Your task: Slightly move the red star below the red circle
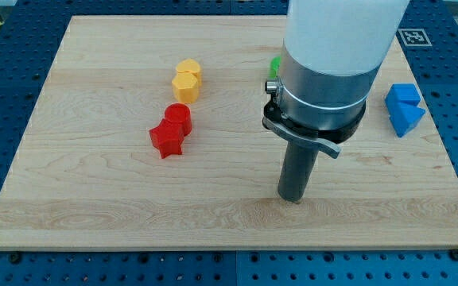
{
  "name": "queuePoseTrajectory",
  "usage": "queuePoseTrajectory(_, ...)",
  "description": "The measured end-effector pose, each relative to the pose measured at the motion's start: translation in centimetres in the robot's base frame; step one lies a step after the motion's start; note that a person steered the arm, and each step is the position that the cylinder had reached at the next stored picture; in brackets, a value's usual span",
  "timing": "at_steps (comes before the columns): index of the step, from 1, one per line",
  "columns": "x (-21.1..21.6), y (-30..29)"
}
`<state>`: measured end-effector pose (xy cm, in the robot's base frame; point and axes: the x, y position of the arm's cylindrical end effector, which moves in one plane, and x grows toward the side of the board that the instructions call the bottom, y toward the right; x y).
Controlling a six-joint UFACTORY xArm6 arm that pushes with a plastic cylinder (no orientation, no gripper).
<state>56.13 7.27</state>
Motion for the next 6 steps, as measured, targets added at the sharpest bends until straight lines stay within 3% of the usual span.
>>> queuePoseTrajectory(1,0.0,0.0)
queuePoseTrajectory(2,3.1,-1.5)
queuePoseTrajectory(3,3.3,-6.3)
queuePoseTrajectory(5,-3.6,-14.0)
queuePoseTrajectory(6,-3.7,-14.0)
